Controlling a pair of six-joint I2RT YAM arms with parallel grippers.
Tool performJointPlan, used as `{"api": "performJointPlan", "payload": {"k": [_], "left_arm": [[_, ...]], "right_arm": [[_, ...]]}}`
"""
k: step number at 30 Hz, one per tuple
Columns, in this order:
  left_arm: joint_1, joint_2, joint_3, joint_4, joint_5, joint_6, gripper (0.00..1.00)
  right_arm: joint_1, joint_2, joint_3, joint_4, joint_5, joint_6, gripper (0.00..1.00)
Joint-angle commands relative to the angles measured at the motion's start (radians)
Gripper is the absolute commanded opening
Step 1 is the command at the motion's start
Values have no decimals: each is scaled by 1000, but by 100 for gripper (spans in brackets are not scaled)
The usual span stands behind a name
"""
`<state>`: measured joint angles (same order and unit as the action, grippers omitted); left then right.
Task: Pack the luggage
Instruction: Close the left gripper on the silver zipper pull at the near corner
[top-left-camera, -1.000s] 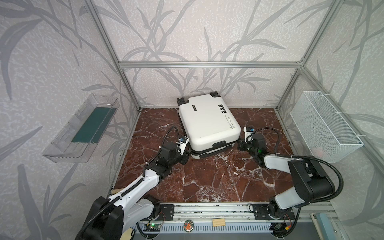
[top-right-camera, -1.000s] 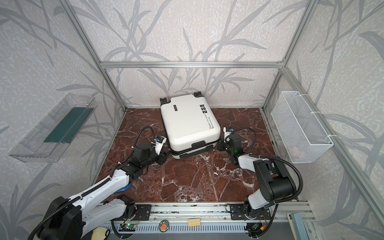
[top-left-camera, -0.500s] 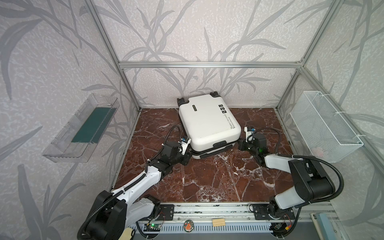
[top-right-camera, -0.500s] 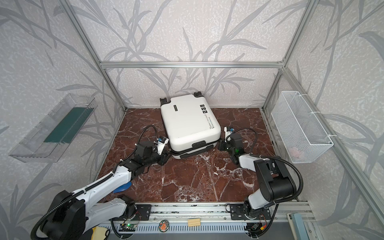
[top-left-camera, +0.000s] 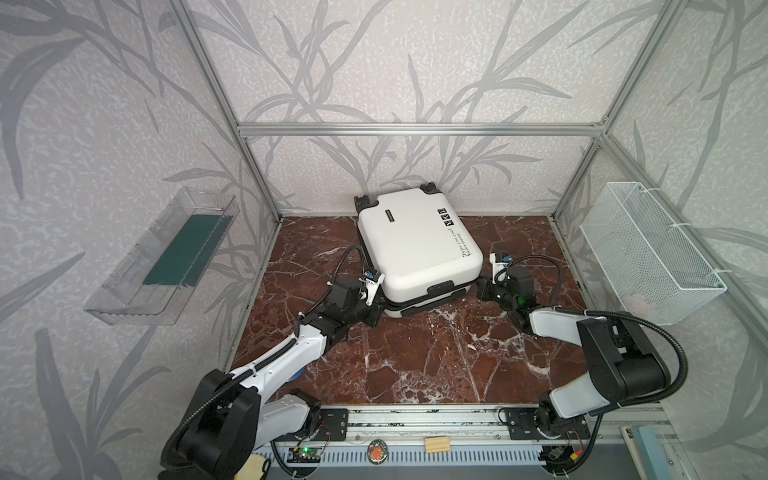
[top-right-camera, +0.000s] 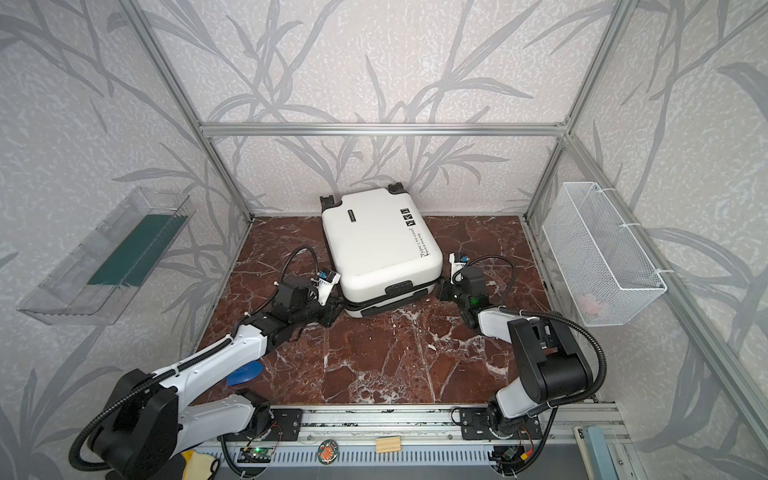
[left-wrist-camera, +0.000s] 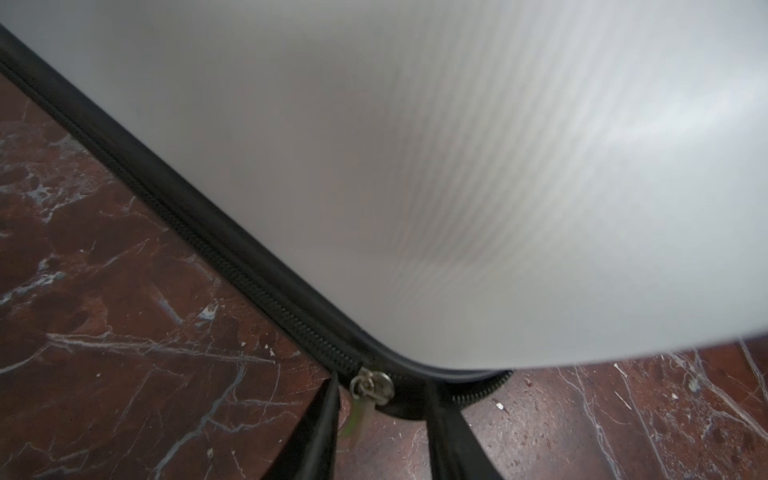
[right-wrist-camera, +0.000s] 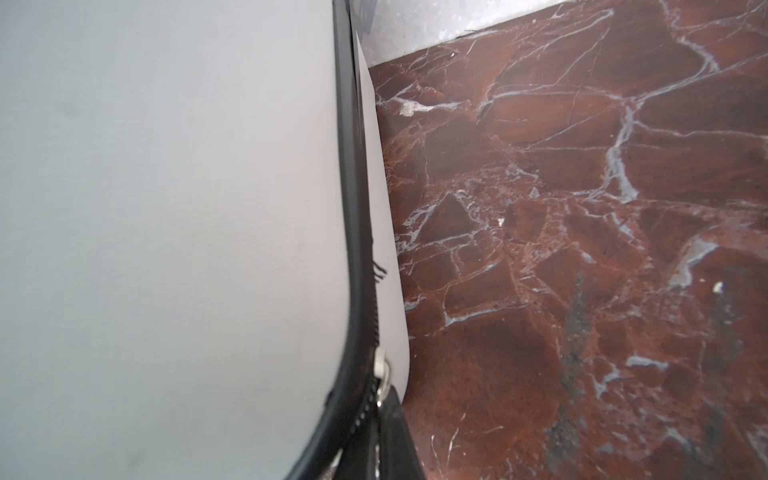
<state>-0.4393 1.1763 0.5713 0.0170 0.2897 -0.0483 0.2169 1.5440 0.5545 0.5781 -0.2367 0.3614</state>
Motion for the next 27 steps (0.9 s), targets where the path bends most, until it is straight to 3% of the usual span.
{"api": "performJointPlan", "payload": {"k": [1, 13, 27], "left_arm": [[-7, -4, -44, 19, 26, -38, 42], [-7, -65, -99, 57, -16, -36, 46], [-7, -69, -89, 83, -48, -25, 25]], "right_arm": [[-14, 9, 13, 9, 24, 14, 0], [-14, 19, 13, 17, 16, 18, 0], [-14, 20, 10, 18, 10, 19, 0]]}}
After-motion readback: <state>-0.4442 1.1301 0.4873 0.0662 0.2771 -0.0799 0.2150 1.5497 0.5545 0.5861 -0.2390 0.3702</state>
